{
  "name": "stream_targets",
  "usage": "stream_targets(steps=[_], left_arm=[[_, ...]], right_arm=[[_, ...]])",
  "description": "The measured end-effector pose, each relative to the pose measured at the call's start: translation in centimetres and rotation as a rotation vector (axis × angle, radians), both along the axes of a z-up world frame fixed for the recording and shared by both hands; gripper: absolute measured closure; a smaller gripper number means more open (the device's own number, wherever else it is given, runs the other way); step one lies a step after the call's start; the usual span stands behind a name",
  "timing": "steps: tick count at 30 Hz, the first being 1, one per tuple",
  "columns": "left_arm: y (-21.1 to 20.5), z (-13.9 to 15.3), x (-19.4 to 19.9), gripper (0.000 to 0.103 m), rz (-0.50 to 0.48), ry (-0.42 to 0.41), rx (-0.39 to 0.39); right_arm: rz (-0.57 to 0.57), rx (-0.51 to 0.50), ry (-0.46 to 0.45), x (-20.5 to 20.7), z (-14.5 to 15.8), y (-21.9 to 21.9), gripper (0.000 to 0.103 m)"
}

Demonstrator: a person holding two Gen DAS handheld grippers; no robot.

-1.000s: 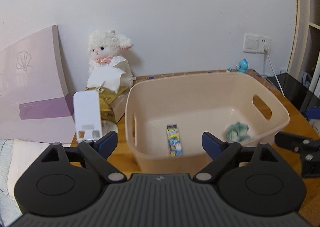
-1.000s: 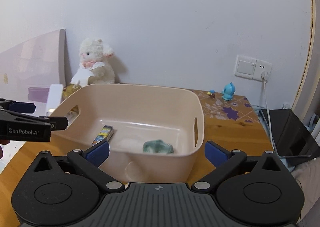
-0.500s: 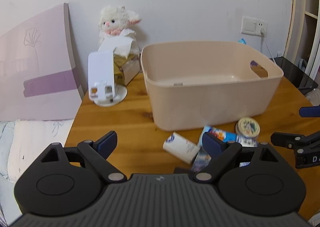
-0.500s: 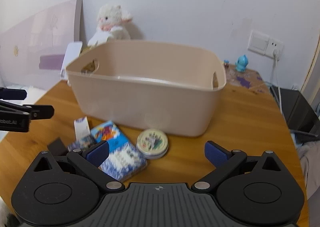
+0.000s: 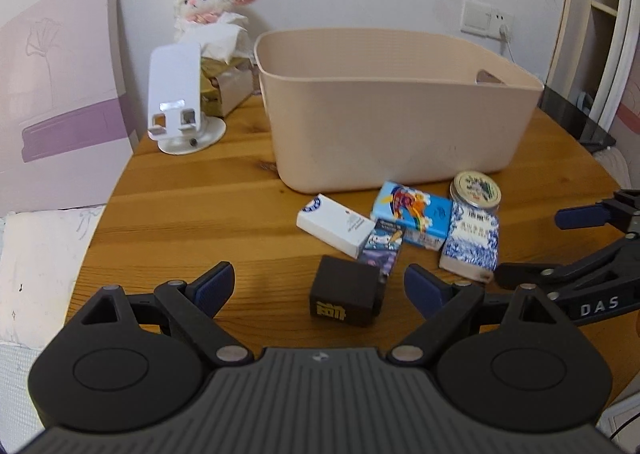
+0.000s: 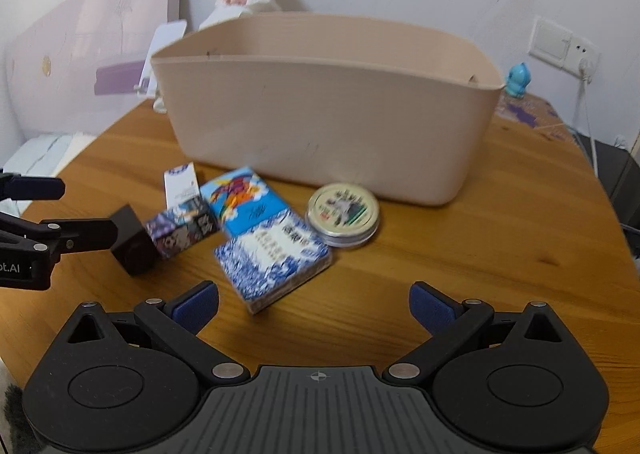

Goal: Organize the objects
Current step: 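Grasp the black box with the left tool while the right grasps the blue-and-white box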

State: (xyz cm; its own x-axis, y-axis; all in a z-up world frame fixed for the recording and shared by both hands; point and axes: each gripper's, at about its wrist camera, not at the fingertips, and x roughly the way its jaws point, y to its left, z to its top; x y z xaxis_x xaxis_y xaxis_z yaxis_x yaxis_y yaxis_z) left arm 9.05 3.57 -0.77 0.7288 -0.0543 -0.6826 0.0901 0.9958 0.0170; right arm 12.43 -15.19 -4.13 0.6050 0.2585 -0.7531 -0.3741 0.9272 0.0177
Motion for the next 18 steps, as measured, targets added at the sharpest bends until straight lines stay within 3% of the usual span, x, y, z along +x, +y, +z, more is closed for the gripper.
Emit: stream_targets(steps=[12, 18], left_arm=[[-0.1, -2.7, 1.6, 0.011, -0.014, 0.043, -0.018], [0.5, -3.1, 2.0, 0.012, -0.017, 0.041, -0.046]], right_arm=[[0.017, -0.022, 0.018, 2.4, -2.4, 1.8, 0.000], [0.029, -0.017, -0.019, 3.0, -2.7, 2.2, 0.000]])
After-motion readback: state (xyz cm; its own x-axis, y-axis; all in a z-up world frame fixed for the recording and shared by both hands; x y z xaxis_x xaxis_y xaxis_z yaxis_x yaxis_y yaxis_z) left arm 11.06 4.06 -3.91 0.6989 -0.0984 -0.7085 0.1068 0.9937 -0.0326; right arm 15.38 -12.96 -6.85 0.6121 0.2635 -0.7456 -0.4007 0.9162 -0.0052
